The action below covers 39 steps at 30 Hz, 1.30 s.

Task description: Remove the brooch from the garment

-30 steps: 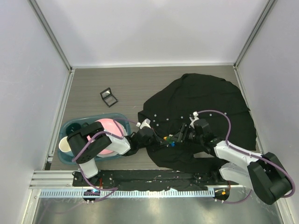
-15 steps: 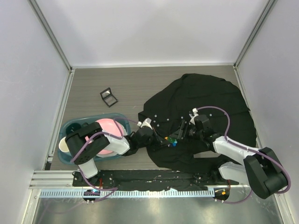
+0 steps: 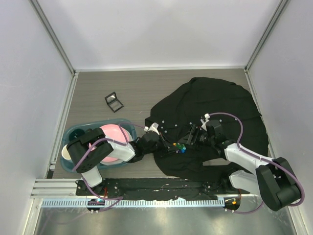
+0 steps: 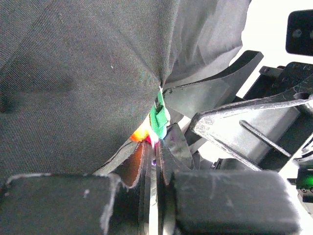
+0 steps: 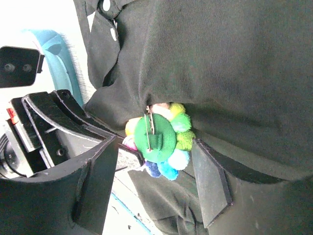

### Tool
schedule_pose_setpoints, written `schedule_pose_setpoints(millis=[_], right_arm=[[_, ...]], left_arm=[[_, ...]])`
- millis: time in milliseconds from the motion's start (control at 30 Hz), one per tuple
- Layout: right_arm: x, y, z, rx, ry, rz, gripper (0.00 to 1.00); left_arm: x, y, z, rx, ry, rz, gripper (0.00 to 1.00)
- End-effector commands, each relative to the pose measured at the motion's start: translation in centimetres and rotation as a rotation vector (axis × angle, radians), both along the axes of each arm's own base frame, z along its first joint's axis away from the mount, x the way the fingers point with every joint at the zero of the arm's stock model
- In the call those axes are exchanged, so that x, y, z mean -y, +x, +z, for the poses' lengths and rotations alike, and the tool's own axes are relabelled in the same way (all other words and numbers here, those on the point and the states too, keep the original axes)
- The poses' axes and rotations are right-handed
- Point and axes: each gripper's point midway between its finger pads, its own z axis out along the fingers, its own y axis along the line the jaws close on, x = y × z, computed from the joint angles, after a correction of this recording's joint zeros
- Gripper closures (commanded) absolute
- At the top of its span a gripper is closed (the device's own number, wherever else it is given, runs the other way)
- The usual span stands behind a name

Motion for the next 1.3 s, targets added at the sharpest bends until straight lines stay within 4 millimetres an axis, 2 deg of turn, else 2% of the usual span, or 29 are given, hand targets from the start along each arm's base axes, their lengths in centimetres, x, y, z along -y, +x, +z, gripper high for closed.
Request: schedule_pose_setpoints(millis=[0, 467, 600, 667, 700, 767, 1133, 1267], right_arm=[[-0.2, -0.3, 1.2, 0.003, 0.063, -0.019, 0.33], [-0.2, -2.1, 0.2, -0.054, 0.109, -0.023, 0.33], [-1.2, -1.0, 1.2, -0.023, 0.206, -0.044, 0.38], [-1.5, -0.8, 0.9, -0.061, 0.238, -0.069, 0.39], [-1.8, -0.3, 1.7, -0.03, 0.269, -0.067, 0.39], [-1.8, -0.2, 1.7, -0.039, 0.297, -0.091, 0.39], [-1.0, 1.2, 1.3, 0.033, 0.233, -0.129, 0.44], [-1.7, 1.5, 1.5, 0.046, 0.233, -0.068, 0.47]], left_arm=[[0.9, 0.7, 2.9, 0.051, -0.076, -0.005, 1.0], [1.1, 0.8, 3.4, 0.057, -0.089, -0.011, 1.0], [1.2, 0.7, 3.6, 0.057, -0.095, -0.015, 1.0], [1.2, 0.6, 3.5, 0.055, -0.093, -0.018, 1.0], [1.1, 0.7, 3.6, 0.056, -0.093, -0.018, 1.0], [1.1, 0.6, 3.7, 0.056, -0.093, -0.018, 1.0], [0.8, 0.3, 2.8, 0.041, -0.081, -0.022, 1.0], [0.5, 0.2, 2.5, 0.035, -0.081, -0.018, 1.0]])
